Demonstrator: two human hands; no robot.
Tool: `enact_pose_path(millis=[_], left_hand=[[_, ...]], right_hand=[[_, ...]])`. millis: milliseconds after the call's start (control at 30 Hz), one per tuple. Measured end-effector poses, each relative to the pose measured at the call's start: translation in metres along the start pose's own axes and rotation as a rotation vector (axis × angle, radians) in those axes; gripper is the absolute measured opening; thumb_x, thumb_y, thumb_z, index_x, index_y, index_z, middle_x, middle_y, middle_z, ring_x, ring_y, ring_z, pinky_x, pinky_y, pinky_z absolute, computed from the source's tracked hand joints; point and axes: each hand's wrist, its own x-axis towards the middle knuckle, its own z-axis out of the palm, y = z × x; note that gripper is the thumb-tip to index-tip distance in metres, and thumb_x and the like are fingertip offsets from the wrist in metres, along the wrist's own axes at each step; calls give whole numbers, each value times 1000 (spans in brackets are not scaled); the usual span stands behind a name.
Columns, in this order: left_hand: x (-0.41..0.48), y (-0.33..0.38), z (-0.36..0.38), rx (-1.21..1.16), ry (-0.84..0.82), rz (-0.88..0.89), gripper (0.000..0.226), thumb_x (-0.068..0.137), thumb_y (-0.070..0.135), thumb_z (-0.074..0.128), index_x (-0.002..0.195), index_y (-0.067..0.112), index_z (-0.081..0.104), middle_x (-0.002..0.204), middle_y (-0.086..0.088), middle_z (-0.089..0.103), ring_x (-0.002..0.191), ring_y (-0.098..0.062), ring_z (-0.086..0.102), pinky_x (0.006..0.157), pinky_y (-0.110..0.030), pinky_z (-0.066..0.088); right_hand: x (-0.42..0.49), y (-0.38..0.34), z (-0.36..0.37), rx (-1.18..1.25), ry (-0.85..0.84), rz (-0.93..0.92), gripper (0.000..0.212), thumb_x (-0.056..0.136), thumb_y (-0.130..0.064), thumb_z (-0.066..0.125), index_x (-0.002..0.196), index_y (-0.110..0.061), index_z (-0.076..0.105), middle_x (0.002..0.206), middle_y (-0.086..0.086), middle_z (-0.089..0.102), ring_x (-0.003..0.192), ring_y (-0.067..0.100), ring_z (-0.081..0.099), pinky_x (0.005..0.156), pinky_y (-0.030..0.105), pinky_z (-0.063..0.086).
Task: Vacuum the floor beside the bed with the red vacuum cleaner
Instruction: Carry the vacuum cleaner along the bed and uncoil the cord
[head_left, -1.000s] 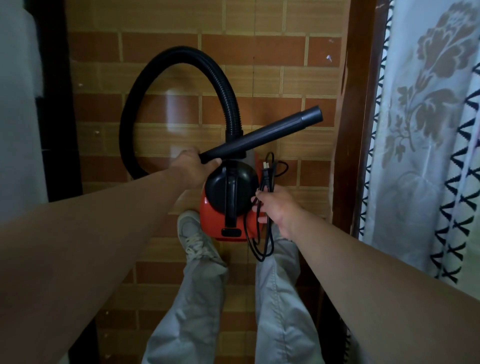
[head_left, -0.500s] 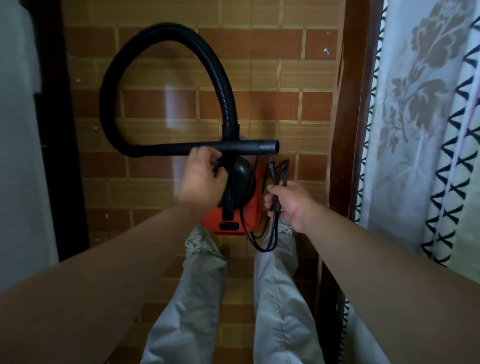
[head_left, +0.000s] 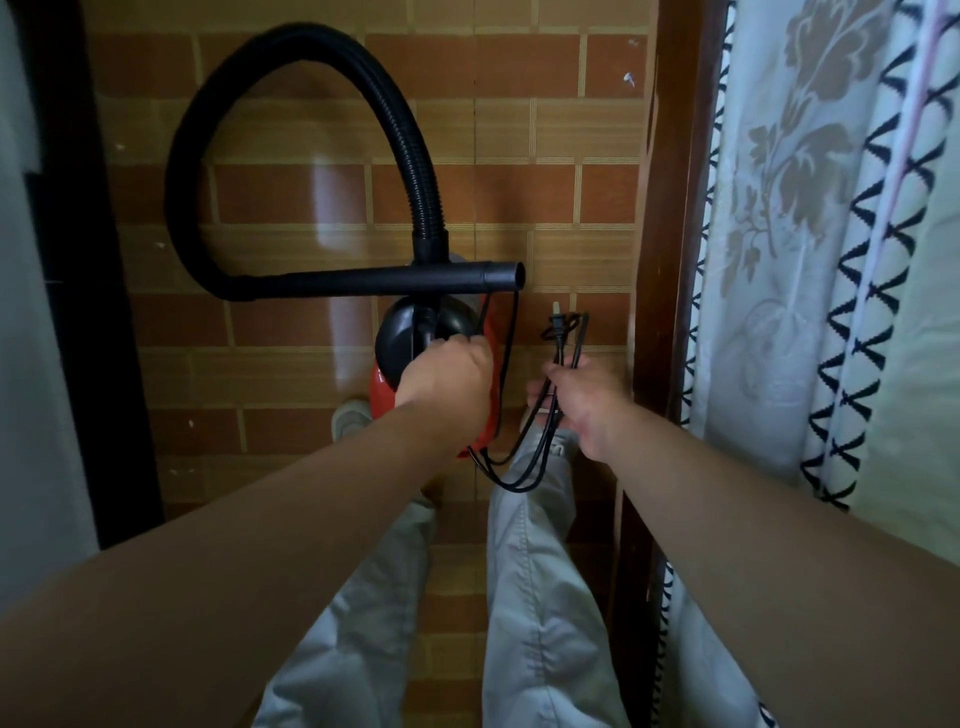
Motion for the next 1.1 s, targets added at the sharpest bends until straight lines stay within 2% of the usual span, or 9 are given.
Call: enact_pose_path(millis=[100,167,233,367,533,700,800,933,1100], left_hand=[[4,11,13,-57,-100,-61,44,90,-2,55,132,6,45,130,-15,51,113,-32,60,94,-41,53],[9,16,24,-258,-138,-180,51,89,-3,54,137,7,39,137,-17,43,117,-35,57,98,-43,52],[11,20,31,-456,-132,-274,54,89,-6,52,139,8,37,143,-16,36,120,-35,55,101,-36,47],[11,27,40,-583,-104,-332,57,88,-10,47,141,9,37,146,-15,30,120,-34,53,89,-29,38],[5,27,48,-633,-73,-301,53,91,-3,50,141,11,39,141,-13,39,120,-30,53,96,-33,42],[4,25,56,-753,-141,-345,44,100,14,53,143,12,42,136,-12,57,120,-29,58,101,-36,49],[4,30,54,-851,-155,-357,39,101,21,55,139,13,52,126,-9,64,108,-24,64,89,-33,54],[1,39,50,-1117,-152,-417,27,103,18,54,129,10,56,101,-15,71,62,-14,68,56,-29,56],[0,38,34,-1254,-40,-432,16,107,18,45,120,14,54,91,-8,63,72,-18,66,62,-34,63]], right_hand=[[1,5,-3,-1,57,-9,17,105,-17,46,91,-21,56,88,8,66,80,22,64,75,40,59],[2,10,-5,-18,89,-24,19,103,-20,47,88,-24,58,87,8,64,76,24,62,80,47,60],[3,14,-9,-30,109,-32,20,101,-21,47,86,-25,59,87,8,63,71,25,61,79,49,60],[-2,17,-16,-46,131,-67,20,97,-29,49,83,-27,62,82,12,68,66,25,64,71,49,60],[-21,5,-27,55,78,-95,16,104,-23,49,103,-16,63,74,6,57,60,18,54,55,33,51],[-41,-18,-45,97,23,-189,12,101,-20,55,103,-17,66,64,0,57,51,12,50,49,27,43],[-50,-30,-55,101,11,-219,12,101,-20,55,104,-16,66,62,-2,56,50,11,48,49,27,41],[-47,-32,-57,14,43,-249,11,103,-22,52,100,-19,62,67,0,59,54,13,51,49,28,45],[-24,-17,-58,-346,189,-325,8,98,-17,57,94,-23,53,90,11,68,69,25,67,59,39,59]])
